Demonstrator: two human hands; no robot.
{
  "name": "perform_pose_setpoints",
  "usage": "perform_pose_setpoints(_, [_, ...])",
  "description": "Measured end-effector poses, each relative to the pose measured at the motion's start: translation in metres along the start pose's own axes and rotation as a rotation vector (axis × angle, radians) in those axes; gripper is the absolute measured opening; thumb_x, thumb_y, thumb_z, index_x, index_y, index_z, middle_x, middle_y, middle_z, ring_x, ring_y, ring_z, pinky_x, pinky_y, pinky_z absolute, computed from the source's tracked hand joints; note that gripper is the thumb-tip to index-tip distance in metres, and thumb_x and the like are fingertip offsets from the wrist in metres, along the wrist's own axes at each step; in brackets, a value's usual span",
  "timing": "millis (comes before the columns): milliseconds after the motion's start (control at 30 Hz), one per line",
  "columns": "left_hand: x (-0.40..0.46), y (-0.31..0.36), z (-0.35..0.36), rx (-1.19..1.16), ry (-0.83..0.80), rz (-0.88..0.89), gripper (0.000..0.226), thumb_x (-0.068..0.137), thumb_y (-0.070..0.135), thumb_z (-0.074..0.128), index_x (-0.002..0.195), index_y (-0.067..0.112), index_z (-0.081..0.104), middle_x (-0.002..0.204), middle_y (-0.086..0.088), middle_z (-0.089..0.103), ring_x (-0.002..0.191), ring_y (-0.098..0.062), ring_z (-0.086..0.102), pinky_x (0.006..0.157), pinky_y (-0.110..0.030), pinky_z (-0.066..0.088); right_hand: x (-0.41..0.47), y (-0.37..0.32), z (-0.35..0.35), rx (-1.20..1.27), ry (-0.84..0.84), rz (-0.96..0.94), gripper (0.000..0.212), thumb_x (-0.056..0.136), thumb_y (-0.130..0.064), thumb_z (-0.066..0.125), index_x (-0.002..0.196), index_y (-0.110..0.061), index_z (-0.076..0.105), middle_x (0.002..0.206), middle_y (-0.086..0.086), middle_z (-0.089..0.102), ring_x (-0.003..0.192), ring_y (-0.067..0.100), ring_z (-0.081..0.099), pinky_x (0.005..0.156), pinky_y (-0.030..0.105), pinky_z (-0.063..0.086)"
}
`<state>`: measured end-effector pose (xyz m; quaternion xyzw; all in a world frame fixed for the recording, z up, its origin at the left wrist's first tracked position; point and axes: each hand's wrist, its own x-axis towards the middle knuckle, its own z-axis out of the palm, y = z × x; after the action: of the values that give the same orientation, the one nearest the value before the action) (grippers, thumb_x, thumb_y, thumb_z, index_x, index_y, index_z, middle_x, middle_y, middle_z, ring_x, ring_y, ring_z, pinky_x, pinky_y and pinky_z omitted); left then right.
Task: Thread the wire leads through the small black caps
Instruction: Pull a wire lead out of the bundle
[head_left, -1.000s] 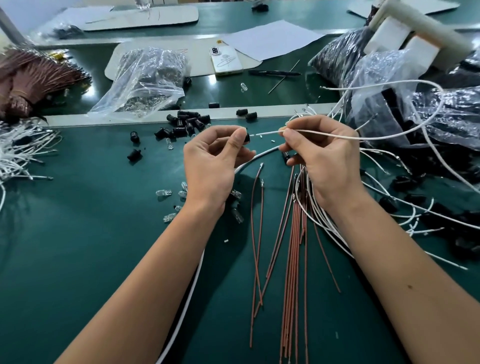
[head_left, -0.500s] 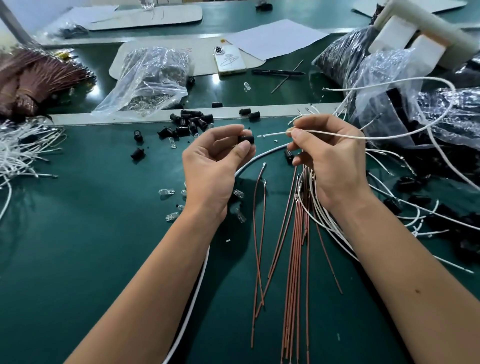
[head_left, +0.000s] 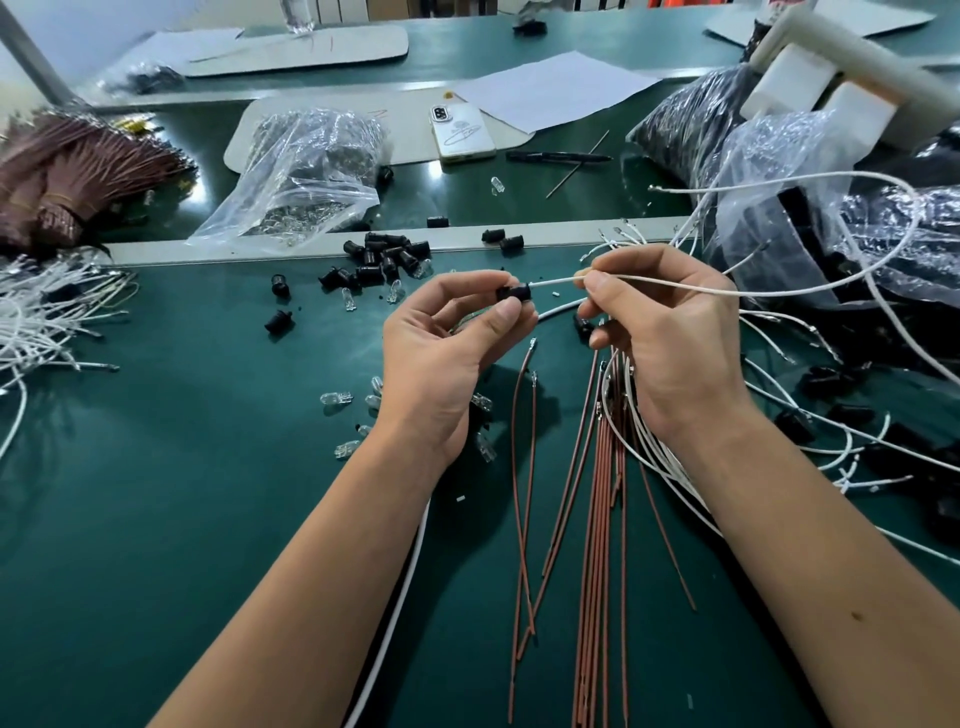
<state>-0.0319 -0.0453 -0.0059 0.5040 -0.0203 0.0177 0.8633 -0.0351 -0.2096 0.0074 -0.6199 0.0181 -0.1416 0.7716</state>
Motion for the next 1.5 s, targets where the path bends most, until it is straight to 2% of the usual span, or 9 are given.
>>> perform_pose_setpoints(133, [0.000,0.000,0.000,0.003,0.028,0.005,0.019,0.082,-0.012,0.070,0.096,0.001,0.070,0.086,-0.013,0.072,0.082,-0.028,0.073,0.084,-0.037,0.061,0.000,0.001,0.000,-0.038,0.027,-0.035,0.010,0.088,0.001,0.077,0.085,-0.008,0.072,0.075,0.009,0.072,0.063,0.018,0.067,0.049,0.023,0.050])
perform_pose_setpoints(267, [-0.001,0.000,0.001,0.071,0.047,0.061,0.028,0.083,-0.015,0.071,0.105,0.004,0.068,0.096,-0.019,0.072,0.086,-0.028,0.072,0.081,-0.034,0.060,-0.002,0.002,0.001,-0.039,0.008,-0.021,0.008,0.087,0.002,0.076,0.087,-0.005,0.073,0.075,0.009,0.071,0.064,0.018,0.067,0.050,0.023,0.050])
perform_pose_setpoints(600, [-0.003,0.000,0.004,0.103,0.055,0.074,0.034,0.071,-0.001,0.083,0.101,0.006,0.069,0.087,-0.007,0.075,0.090,-0.024,0.071,0.087,-0.038,0.060,-0.001,-0.002,0.003,0.140,0.013,0.169,0.013,0.088,0.004,0.073,0.086,-0.009,0.072,0.082,0.011,0.074,0.060,0.013,0.064,0.048,0.018,0.046])
perform_pose_setpoints(767, [-0.003,-0.002,0.005,0.180,0.014,0.100,0.033,0.075,-0.011,0.080,0.101,0.005,0.068,0.091,-0.006,0.077,0.088,-0.016,0.073,0.082,-0.027,0.057,-0.002,-0.001,0.001,0.113,-0.053,0.184,0.011,0.087,0.002,0.074,0.087,-0.008,0.073,0.082,0.011,0.075,0.060,0.014,0.065,0.047,0.019,0.047])
perform_pose_setpoints(967, [-0.004,-0.002,0.004,0.274,0.013,0.129,0.030,0.075,-0.006,0.083,0.099,0.007,0.069,0.090,-0.009,0.077,0.086,-0.019,0.074,0.083,-0.033,0.060,-0.005,0.002,0.004,0.017,-0.094,0.129,0.008,0.083,-0.006,0.082,0.082,-0.013,0.077,0.074,0.005,0.073,0.062,0.013,0.065,0.049,0.019,0.048])
perform_pose_setpoints(1100, [-0.004,-0.001,0.003,0.299,0.001,0.128,0.023,0.077,-0.005,0.082,0.094,0.006,0.071,0.088,-0.009,0.077,0.085,-0.020,0.075,0.085,-0.039,0.061,-0.004,0.000,0.002,0.096,-0.131,0.167,0.011,0.074,-0.019,0.084,0.083,-0.013,0.080,0.076,0.007,0.072,0.060,0.012,0.061,0.047,0.019,0.047])
perform_pose_setpoints(1267, [-0.003,0.001,0.000,0.651,-0.040,0.256,0.023,0.074,0.009,0.088,0.090,0.016,0.073,0.081,0.000,0.076,0.080,-0.014,0.075,0.077,-0.039,0.062,-0.004,0.003,0.001,0.024,-0.170,0.110,0.010,0.074,-0.024,0.085,0.080,-0.016,0.082,0.064,0.000,0.068,0.051,0.010,0.048,0.041,0.020,0.036])
perform_pose_setpoints(1367, [-0.005,0.001,0.002,0.783,-0.091,0.327,0.028,0.075,0.016,0.089,0.097,0.022,0.074,0.079,0.007,0.076,0.078,-0.010,0.075,0.075,-0.041,0.062,-0.006,0.007,0.002,-0.046,-0.201,0.061,0.013,0.077,-0.027,0.086,0.083,-0.016,0.082,0.071,0.004,0.070,0.049,0.010,0.047,0.041,0.021,0.036])
perform_pose_setpoints(1500, [-0.005,-0.001,0.005,0.540,-0.069,0.169,0.028,0.081,0.010,0.084,0.107,0.015,0.075,0.083,-0.005,0.078,0.082,-0.023,0.076,0.078,-0.041,0.061,-0.005,0.008,0.003,-0.019,-0.215,0.050,0.026,0.079,-0.028,0.086,0.103,-0.020,0.080,0.079,0.004,0.063,0.056,0.009,0.052,0.043,0.021,0.042])
